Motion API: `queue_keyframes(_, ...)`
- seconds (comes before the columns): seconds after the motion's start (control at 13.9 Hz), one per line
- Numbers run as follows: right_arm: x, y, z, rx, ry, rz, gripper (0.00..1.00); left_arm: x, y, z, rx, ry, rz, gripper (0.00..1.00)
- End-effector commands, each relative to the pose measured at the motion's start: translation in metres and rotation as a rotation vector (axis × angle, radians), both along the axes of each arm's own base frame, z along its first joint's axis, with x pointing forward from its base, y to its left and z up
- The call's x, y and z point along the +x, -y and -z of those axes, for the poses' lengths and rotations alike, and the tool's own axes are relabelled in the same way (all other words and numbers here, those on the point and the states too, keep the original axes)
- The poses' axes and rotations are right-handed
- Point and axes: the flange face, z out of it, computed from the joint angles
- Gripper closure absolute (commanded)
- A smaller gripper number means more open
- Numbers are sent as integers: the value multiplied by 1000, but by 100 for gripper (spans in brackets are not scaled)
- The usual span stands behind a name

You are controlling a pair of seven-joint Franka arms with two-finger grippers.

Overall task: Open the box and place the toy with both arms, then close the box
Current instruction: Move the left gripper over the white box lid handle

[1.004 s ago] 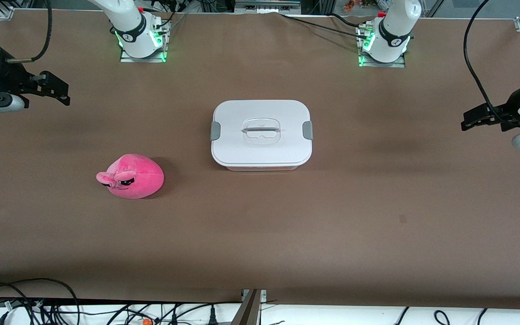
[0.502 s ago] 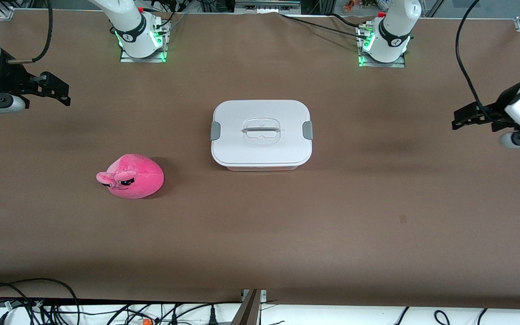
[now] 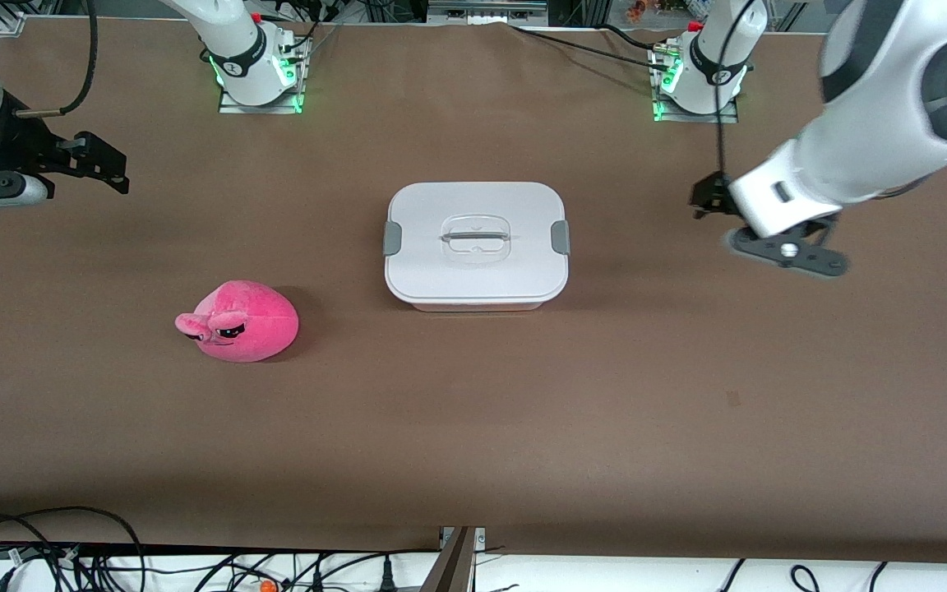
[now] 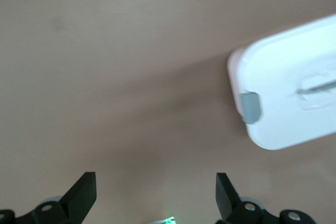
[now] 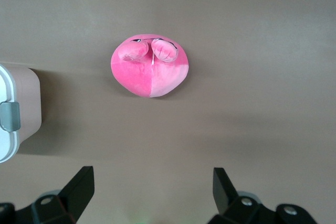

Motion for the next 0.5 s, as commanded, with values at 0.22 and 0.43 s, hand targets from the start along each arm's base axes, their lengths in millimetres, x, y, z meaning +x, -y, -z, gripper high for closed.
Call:
queue_keyframes(0.22, 2, 1, -3, -16, 3, -4, 0, -23, 129, 50, -102, -54, 167, 0)
queue_keyframes(0.43, 2, 2, -3, -16, 3, -3, 0, -59, 222, 81, -63, 45, 353, 0)
